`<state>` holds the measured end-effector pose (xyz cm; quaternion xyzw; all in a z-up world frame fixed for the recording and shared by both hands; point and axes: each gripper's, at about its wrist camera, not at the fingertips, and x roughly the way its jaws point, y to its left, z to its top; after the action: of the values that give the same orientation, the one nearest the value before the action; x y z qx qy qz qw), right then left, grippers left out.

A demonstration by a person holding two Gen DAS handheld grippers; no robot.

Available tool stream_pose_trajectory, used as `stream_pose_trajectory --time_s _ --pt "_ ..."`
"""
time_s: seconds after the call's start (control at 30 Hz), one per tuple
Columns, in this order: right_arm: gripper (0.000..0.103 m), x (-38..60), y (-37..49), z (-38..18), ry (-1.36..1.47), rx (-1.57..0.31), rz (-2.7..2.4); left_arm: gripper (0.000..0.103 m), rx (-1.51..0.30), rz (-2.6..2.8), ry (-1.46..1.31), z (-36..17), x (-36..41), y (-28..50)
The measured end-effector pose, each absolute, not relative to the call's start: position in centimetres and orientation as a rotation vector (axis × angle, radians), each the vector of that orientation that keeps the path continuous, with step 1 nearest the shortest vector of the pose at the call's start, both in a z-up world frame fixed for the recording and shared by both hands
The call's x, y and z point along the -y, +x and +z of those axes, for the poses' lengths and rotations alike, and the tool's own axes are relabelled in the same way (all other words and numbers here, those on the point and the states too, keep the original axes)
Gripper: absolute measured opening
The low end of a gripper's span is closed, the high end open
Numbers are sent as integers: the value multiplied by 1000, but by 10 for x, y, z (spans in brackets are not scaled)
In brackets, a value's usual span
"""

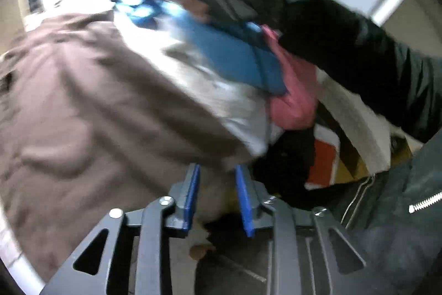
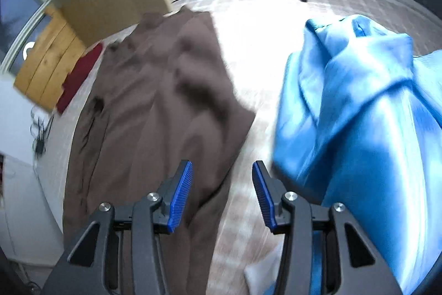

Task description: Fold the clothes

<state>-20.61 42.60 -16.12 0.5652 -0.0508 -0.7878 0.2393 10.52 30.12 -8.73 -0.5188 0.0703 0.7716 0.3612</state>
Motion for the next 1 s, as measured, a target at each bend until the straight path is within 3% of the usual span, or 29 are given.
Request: stream_pose_trajectory --time_s 0.27,0.4,0.43,0.5,0.63,0.87,0.93,1.0 --pt "45 -408 -223 -181 1600 132 -2088 27 92 2067 -1529 -120 -262 24" --pt "45 -409 -225 -181 1592 150 -2075 27 45 2020 -1579 -138 -281 15" --pt "44 -411 -226 -181 1591 166 -2069 24 28 2013 -1588 -143 -285 15" --pt "44 -413 -230 -180 1592 195 -2055 2 26 2027 -1559 -144 -286 16" --pt "26 -414 -232 -177 1588 175 -2035 1 69 2013 -1538 -138 -281 17" --pt "26 -407 -229 -176 1621 70 -2016 1 32 2049 -1502 -120 -270 22" --pt "8 -405 -226 -172 1591 -12 -2047 1 31 2051 -1504 -116 -265 22" --pt "7 -407 -230 -168 1585 -25 -2044 1 37 2054 -1498 -108 -259 23"
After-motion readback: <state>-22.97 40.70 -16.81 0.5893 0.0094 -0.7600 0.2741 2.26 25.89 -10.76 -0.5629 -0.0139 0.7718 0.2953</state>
